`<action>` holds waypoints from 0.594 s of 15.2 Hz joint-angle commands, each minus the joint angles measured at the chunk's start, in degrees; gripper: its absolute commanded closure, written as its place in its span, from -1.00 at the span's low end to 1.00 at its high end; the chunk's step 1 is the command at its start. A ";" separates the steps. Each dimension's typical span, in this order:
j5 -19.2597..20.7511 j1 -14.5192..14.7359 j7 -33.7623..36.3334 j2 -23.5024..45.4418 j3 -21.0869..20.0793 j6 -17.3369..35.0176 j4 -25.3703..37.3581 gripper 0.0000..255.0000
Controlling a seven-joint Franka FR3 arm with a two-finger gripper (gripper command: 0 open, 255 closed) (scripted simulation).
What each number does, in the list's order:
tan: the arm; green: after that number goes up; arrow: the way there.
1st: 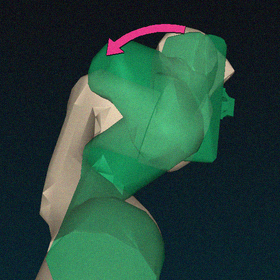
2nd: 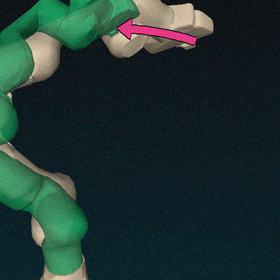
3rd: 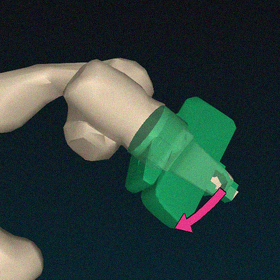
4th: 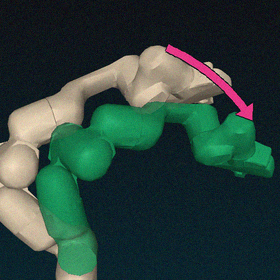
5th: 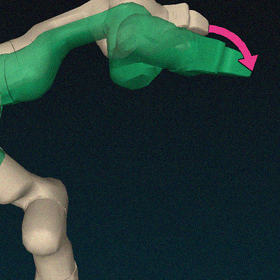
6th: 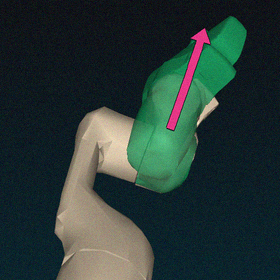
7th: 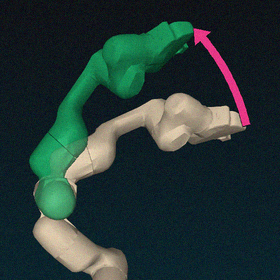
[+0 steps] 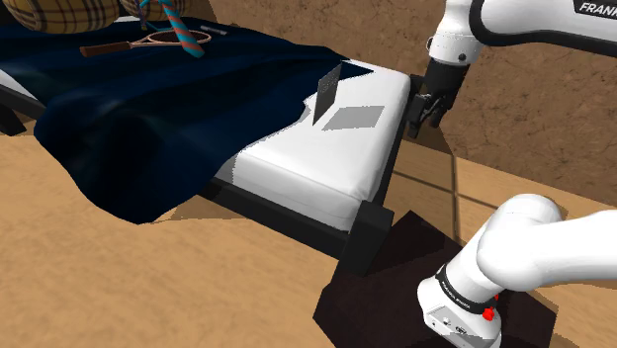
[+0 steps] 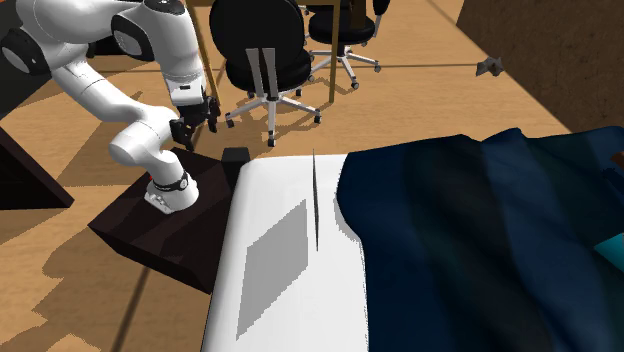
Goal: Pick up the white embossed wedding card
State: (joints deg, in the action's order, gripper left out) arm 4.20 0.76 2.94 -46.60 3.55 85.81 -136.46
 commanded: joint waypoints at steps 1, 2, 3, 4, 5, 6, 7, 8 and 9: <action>0.00 0.00 0.00 0.00 0.00 0.00 0.00 -1.00; -1.09 -0.20 2.33 2.32 -0.88 0.05 1.85 -1.00; -2.11 -0.45 4.61 4.66 -1.71 0.06 3.78 -1.00; -3.07 -0.72 6.87 7.02 -2.49 0.03 5.79 -1.00; -3.96 -1.00 9.10 9.39 -3.21 -0.05 7.88 -1.00; -4.77 -1.27 11.33 11.76 -3.87 -0.17 10.04 -1.00; -5.54 -1.58 13.52 14.15 -4.49 -0.34 12.29 -1.00; -6.24 -1.88 15.70 16.54 -5.06 -0.55 14.60 -1.00; -6.88 -2.16 17.87 18.95 -5.56 -0.81 17.00 -1.00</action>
State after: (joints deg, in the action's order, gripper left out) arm -1.94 -1.09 18.39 -29.89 -1.44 85.20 -121.57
